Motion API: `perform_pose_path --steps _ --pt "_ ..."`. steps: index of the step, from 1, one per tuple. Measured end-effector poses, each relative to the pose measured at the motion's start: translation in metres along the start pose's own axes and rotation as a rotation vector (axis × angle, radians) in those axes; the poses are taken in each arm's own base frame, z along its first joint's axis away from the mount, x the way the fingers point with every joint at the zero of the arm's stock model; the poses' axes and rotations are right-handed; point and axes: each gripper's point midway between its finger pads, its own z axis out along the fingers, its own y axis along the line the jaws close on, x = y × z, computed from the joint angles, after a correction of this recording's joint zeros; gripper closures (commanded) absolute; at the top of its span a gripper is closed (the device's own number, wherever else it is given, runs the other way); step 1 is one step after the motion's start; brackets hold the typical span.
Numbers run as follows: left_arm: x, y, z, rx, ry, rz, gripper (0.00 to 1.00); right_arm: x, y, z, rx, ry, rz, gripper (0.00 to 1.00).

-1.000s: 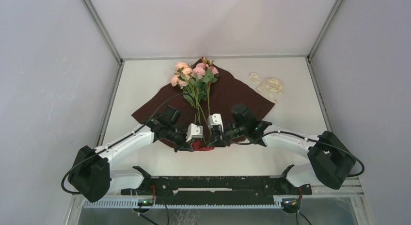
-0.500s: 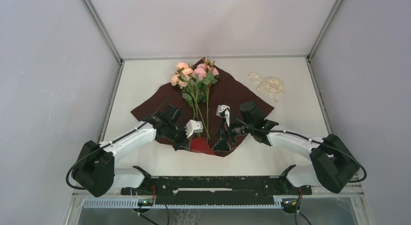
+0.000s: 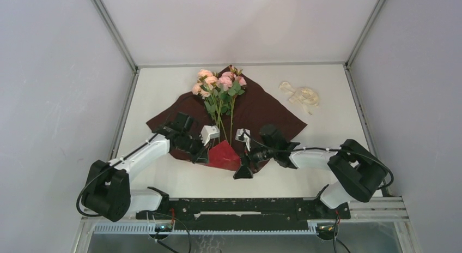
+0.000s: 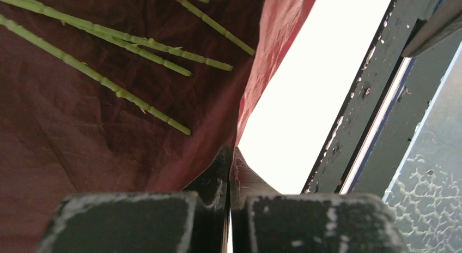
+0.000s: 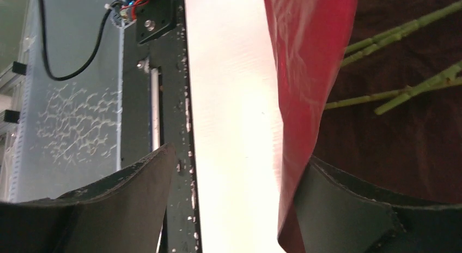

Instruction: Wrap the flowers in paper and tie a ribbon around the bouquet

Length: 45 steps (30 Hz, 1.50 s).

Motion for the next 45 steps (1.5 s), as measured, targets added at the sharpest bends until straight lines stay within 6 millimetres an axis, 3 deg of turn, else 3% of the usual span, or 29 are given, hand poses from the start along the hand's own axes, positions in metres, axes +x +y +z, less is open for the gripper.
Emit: perform_pose_path --steps 4,9,13,16,21,25,27,30,32,34,37,41,45 --pt "-0.003 0.006 -0.003 -0.009 -0.017 -0.04 1.0 0.005 -0.014 0.008 0.027 -0.005 0.033 0.32" --pt "-0.002 0.011 -0.006 -0.024 -0.024 -0.089 1.0 0.012 -0.032 0.011 0.066 -0.01 0.122 0.65" --pt "0.002 0.02 -0.006 -0.041 -0.02 -0.148 1.0 0.007 -0.038 0.01 0.078 -0.04 0.162 0.77" --pt "0.005 0.025 -0.004 -0.047 -0.011 -0.189 1.0 0.003 -0.04 0.01 0.081 -0.058 0.179 1.0" --pt "0.0 0.031 -0.005 -0.062 -0.021 -0.211 1.0 -0.004 -0.046 0.004 0.099 -0.088 0.24 1.0" --pt "-0.005 0.04 -0.007 -0.099 -0.039 -0.215 0.95 -0.015 -0.053 0.002 0.123 -0.099 0.278 1.0" --pt "-0.005 0.047 -0.008 -0.134 -0.039 -0.215 0.86 -0.024 -0.057 0.001 0.139 -0.111 0.294 1.0" --pt "-0.002 0.06 -0.011 -0.205 -0.025 -0.216 0.64 -0.036 -0.075 -0.003 0.184 -0.138 0.344 1.0" --pt "0.001 0.069 -0.014 -0.259 -0.012 -0.223 0.52 -0.037 -0.092 -0.006 0.219 -0.151 0.405 1.0" --pt "0.004 0.076 -0.017 -0.302 -0.001 -0.223 0.46 -0.032 -0.104 -0.006 0.244 -0.147 0.463 1.0" --pt "0.006 0.083 -0.026 -0.366 0.012 -0.214 0.46 -0.019 -0.115 -0.005 0.267 -0.13 0.545 1.0" --pt "-0.006 0.079 -0.043 -0.408 0.013 -0.133 0.58 -0.012 -0.117 -0.003 0.278 -0.121 0.594 1.0" --pt "-0.024 0.044 -0.046 -0.342 0.021 0.058 0.6 -0.016 -0.12 -0.003 0.289 -0.121 0.606 1.0"
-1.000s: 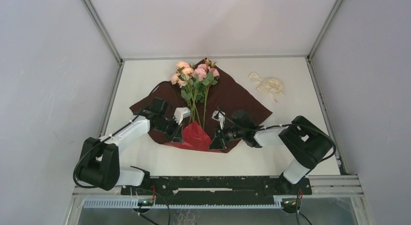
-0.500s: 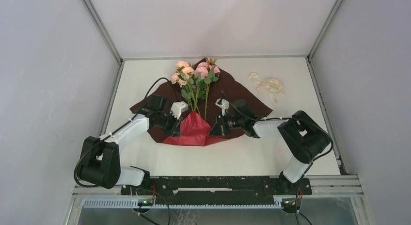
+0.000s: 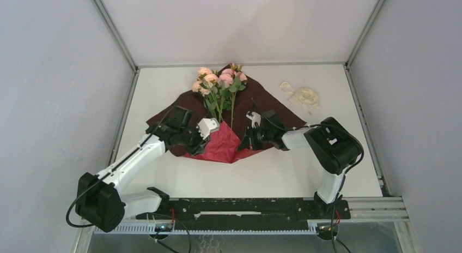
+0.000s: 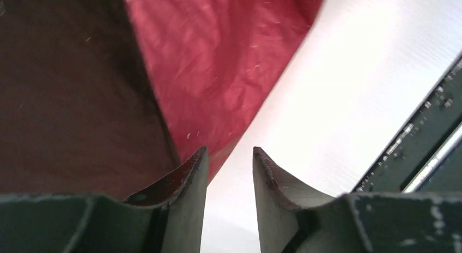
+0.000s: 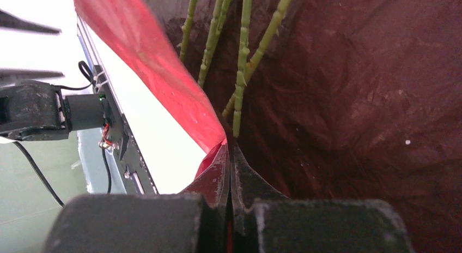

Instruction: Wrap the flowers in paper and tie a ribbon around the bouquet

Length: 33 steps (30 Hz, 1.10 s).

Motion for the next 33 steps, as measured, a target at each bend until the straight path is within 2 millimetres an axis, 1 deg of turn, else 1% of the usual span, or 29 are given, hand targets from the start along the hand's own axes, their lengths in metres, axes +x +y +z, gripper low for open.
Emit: perform_pose_path --steps 2,4,6,9,10,12,13,15,18,21,23,24,25,26,27,29,30,31,33 --pt "-0.004 -0.014 0.001 0.048 -0.005 0.057 0.62 -0.004 0.002 0.0 0.001 0.0 0.001 1.0" --pt "-0.004 -0.017 0.008 0.069 0.007 0.089 0.63 -0.008 0.003 0.002 0.0 0.0 0.0 1.0" --pt "-0.001 -0.012 0.019 0.059 0.03 0.088 0.64 -0.011 0.003 0.003 0.001 0.002 0.001 0.99" --pt "0.007 0.003 0.041 0.024 0.089 0.08 0.65 -0.009 0.001 0.003 0.011 0.014 0.014 0.93" --pt "0.012 0.008 0.048 0.012 0.12 0.075 0.65 -0.008 0.0 0.003 0.016 0.02 0.021 0.9" --pt "0.023 0.014 0.057 -0.006 0.174 0.066 0.65 -0.005 -0.004 0.001 0.031 0.028 0.036 0.8" --pt "0.029 0.017 0.061 -0.017 0.203 0.063 0.65 -0.004 -0.006 0.0 0.04 0.031 0.042 0.75" --pt "0.038 0.021 0.065 -0.035 0.242 0.06 0.65 -0.003 -0.012 -0.003 0.063 0.036 0.059 0.72" --pt "0.048 0.023 0.067 -0.044 0.275 0.057 0.65 -0.006 -0.02 -0.013 0.117 0.025 0.087 0.69" --pt "0.053 0.024 0.07 -0.049 0.297 0.054 0.66 -0.016 -0.021 -0.033 0.203 -0.019 0.077 0.7" --pt "0.053 0.024 0.07 -0.048 0.3 0.053 0.66 -0.026 -0.012 -0.051 0.264 -0.071 0.032 0.74" --pt "0.053 0.024 0.07 -0.048 0.3 0.052 0.66 -0.03 -0.005 -0.06 0.29 -0.1 0.002 0.8" --pt "0.053 0.024 0.07 -0.048 0.3 0.052 0.66 -0.034 0.006 -0.066 0.301 -0.125 -0.033 0.84" --pt "0.053 0.024 0.071 -0.048 0.3 0.052 0.66 -0.036 0.02 -0.071 0.294 -0.146 -0.073 0.87" --pt "0.053 0.024 0.071 -0.048 0.3 0.052 0.66 -0.036 0.036 -0.07 0.27 -0.154 -0.105 0.89" --pt "0.053 0.024 0.071 -0.048 0.299 0.049 0.66 -0.032 0.063 -0.061 0.195 -0.141 -0.146 0.93" --pt "0.053 0.024 0.071 -0.048 0.299 0.047 0.66 -0.03 0.07 -0.053 0.155 -0.127 -0.143 0.94" --pt "0.054 0.024 0.071 -0.049 0.3 0.045 0.66 -0.022 0.076 -0.042 0.126 -0.096 -0.146 0.95" --pt "0.053 0.024 0.071 -0.05 0.299 0.045 0.66 -0.007 0.07 -0.021 0.1 -0.032 -0.104 0.97"
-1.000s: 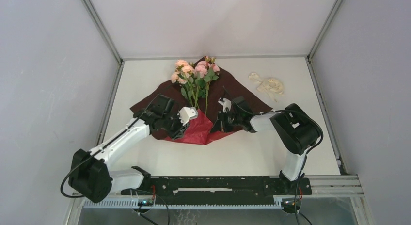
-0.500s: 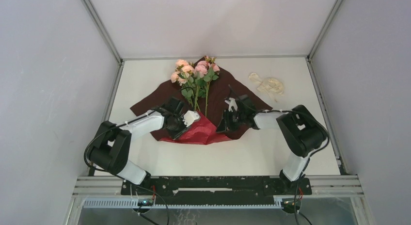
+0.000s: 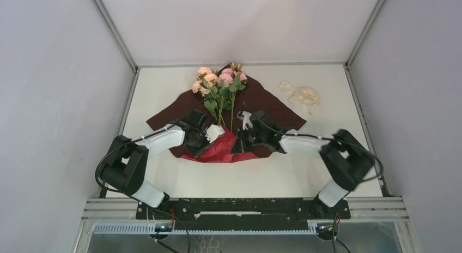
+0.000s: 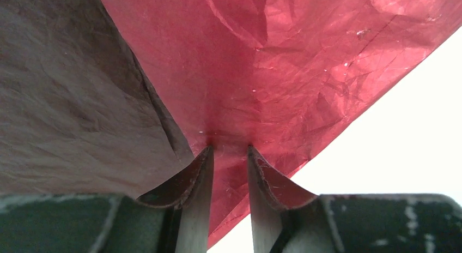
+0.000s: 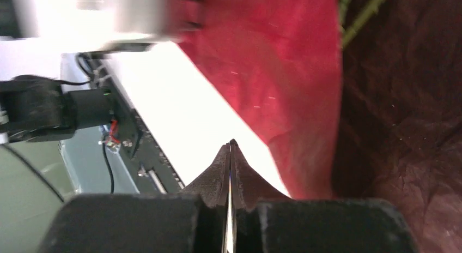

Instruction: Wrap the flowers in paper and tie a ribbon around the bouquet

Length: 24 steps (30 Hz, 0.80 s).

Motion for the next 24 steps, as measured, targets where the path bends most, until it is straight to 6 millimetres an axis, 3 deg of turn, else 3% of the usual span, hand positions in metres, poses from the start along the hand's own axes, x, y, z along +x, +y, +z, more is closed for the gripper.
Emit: perform_pose_path --steps 3,7,15,24 --pt "0.0 0.0 0.0 -0.006 -0.011 0.002 0.66 0.027 -0.029 0.028 0.036 0.097 0.1 0.99" --pt "0.005 -0.002 -0.002 -0.013 -0.024 0.016 0.65 0.05 -0.064 0.033 0.117 0.15 0.192 1.0" --pt "0.044 -0.002 -0.014 -0.08 0.037 0.159 0.64 0.052 -0.075 0.02 0.151 0.105 0.207 1.0" --pt "0.094 0.029 -0.03 -0.212 0.17 0.174 0.65 0.055 -0.078 0.014 0.158 0.099 0.212 1.0"
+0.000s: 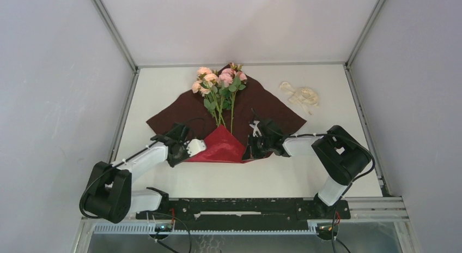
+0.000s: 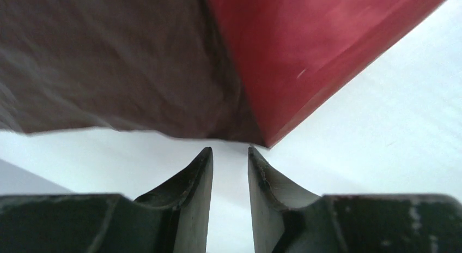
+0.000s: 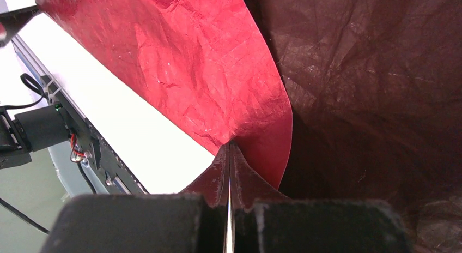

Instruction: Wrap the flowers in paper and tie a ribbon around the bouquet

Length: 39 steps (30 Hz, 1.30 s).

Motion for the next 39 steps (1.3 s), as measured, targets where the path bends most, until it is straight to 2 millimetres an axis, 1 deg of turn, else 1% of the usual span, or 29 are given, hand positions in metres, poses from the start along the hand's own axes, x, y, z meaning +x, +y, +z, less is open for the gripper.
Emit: perform_pose_path --steps 3,4,5,7,8,10,11,12,13,14,15,17,20,21,23,24,27,30,33,35,37,39 --pt "0.024 0.007 -0.003 -0.015 0.075 -0.041 0.66 0.0 0.0 0.0 -0.001 0.0 -0.001 1.0" --pt "0.028 0.008 -0.006 -0.02 0.091 -0.047 0.68 0.0 0.0 0.0 -0.001 0.0 0.0 1.0" --pt "0.031 0.009 -0.01 -0.029 0.101 -0.05 0.71 0.0 0.0 0.0 -0.001 0.0 0.0 1.0" --pt "0.027 0.012 -0.023 -0.033 0.088 -0.05 0.75 0.0 0.0 0.0 -0.002 0.0 0.0 1.0" --pt "0.019 0.016 -0.033 -0.036 0.062 -0.047 0.76 0.0 0.001 0.0 -0.003 0.0 0.0 1.0" --pt "-0.013 0.024 -0.056 -0.051 -0.045 -0.019 0.76 0.0 0.001 0.0 -0.005 0.0 0.003 1.0" --pt "-0.041 0.025 -0.071 -0.054 -0.139 0.019 0.77 0.0 0.001 0.0 -0.007 -0.001 0.007 1.0" --pt "-0.061 0.021 -0.081 -0.042 -0.209 0.053 0.78 0.001 0.001 0.001 -0.009 0.0 0.012 1.0" --pt "-0.084 0.012 -0.09 -0.018 -0.285 0.095 0.8 0.001 0.002 0.001 -0.012 0.002 0.018 1.0" --pt "-0.103 0.001 -0.096 0.014 -0.352 0.137 0.84 0.002 0.002 0.001 -0.014 0.005 0.026 1.0" --pt "-0.123 -0.014 -0.097 0.057 -0.413 0.187 0.88 0.002 0.003 0.001 -0.016 0.007 0.035 1.0" --pt "-0.145 -0.037 -0.089 0.131 -0.462 0.238 0.89 0.002 0.003 0.002 -0.021 0.01 0.056 1.0" --pt "-0.166 -0.061 -0.059 0.216 -0.473 0.257 0.9 0.001 0.002 0.002 -0.029 0.016 0.084 1.0" --pt "-0.171 -0.066 -0.051 0.235 -0.472 0.257 0.9 0.001 0.003 0.003 -0.032 0.017 0.091 1.0" --pt "-0.182 -0.072 -0.042 0.246 -0.481 0.255 0.9 0.001 0.003 0.004 -0.038 0.018 0.105 1.0" --pt "-0.191 -0.075 -0.039 0.244 -0.499 0.253 0.9 0.001 0.004 0.004 -0.042 0.018 0.108 1.0" --pt "-0.207 -0.087 -0.034 0.25 -0.518 0.273 0.93 0.0 0.004 0.005 -0.044 0.017 0.117 1.0" --pt "-0.21 -0.101 -0.025 0.274 -0.488 0.299 0.93 0.0 0.004 0.005 -0.043 0.018 0.119 1.0" --pt "-0.205 -0.111 -0.019 0.309 -0.436 0.313 0.93 0.0 0.004 0.005 -0.041 0.018 0.119 1.0" --pt "-0.202 -0.111 -0.017 0.32 -0.391 0.315 0.93 0.0 0.004 0.005 -0.04 0.017 0.12 1.0" --pt "-0.202 -0.106 -0.014 0.303 -0.349 0.315 0.93 0.0 0.003 0.004 -0.038 0.014 0.121 1.0" --pt "-0.197 -0.1 -0.007 0.274 -0.299 0.32 0.94 -0.001 0.003 0.004 -0.033 0.01 0.12 1.0"
